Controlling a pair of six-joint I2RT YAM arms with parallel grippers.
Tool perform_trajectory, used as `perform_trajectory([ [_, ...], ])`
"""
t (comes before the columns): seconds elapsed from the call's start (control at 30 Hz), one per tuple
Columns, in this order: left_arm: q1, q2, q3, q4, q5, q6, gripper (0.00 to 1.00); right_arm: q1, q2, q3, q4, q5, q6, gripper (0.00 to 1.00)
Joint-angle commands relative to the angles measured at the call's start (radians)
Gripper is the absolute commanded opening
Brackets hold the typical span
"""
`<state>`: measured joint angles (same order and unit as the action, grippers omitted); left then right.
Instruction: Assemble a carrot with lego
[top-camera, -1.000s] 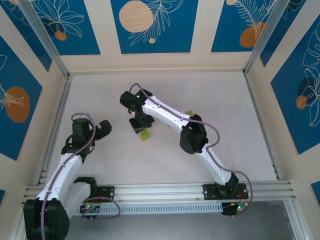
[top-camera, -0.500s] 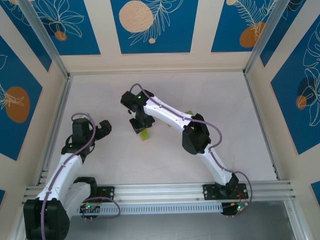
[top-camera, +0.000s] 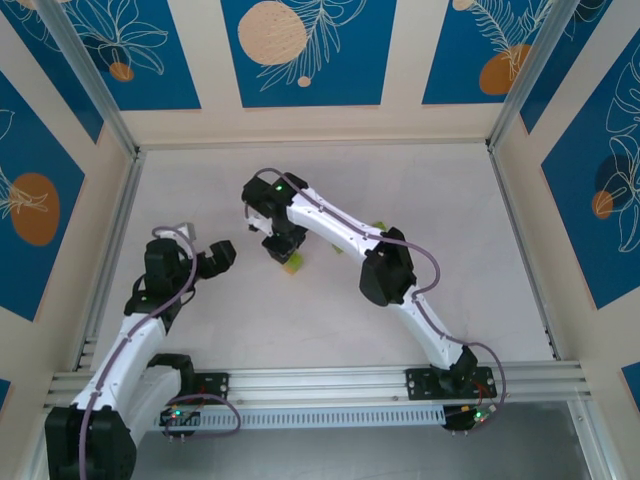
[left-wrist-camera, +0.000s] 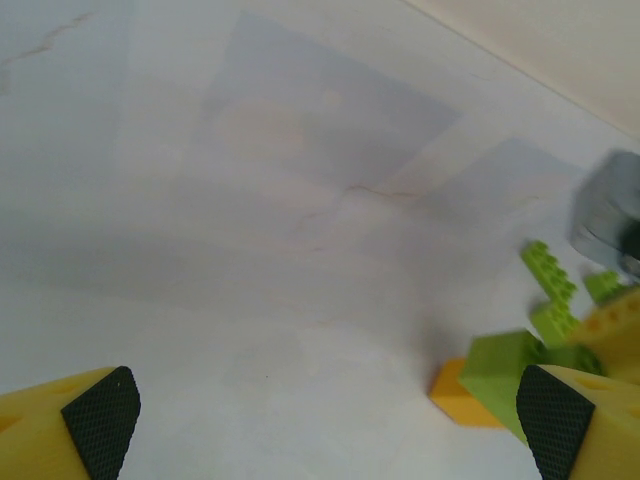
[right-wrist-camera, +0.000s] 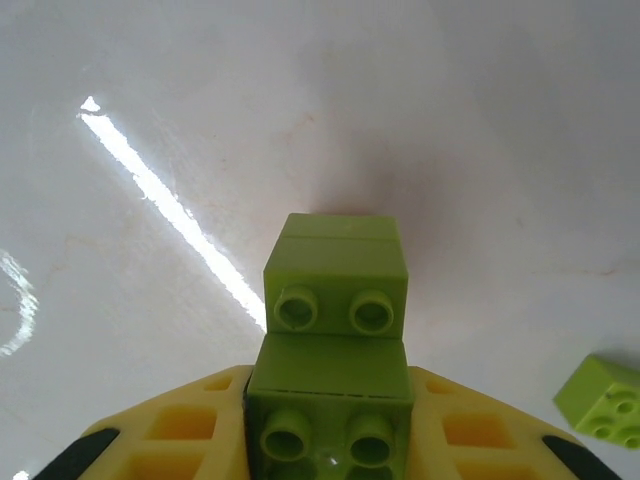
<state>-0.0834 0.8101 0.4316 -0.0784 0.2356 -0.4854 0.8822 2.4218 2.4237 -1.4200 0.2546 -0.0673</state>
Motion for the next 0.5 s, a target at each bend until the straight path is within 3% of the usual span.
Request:
perform_trajectory([
  [0.0,-0.048,-0.074,-0.034,0.045,0.063,0.050,0.99,-0.052,-0.041,-0.051,0.017,-0.057,-0.209,0.30],
  [0.27,-0.219,-0.115,-0.042,-0.005,-0.019,0.115,0.99,-0.121,-0.063,-0.080,0.026,-0.130,-0.308,0.30],
  [0.47,-0.266,-0.111,-0.036,-0.011,-0.032,0.131,0.99,-0.121,-0.053,-0.070,0.001,-0.141,-0.326,0.31],
])
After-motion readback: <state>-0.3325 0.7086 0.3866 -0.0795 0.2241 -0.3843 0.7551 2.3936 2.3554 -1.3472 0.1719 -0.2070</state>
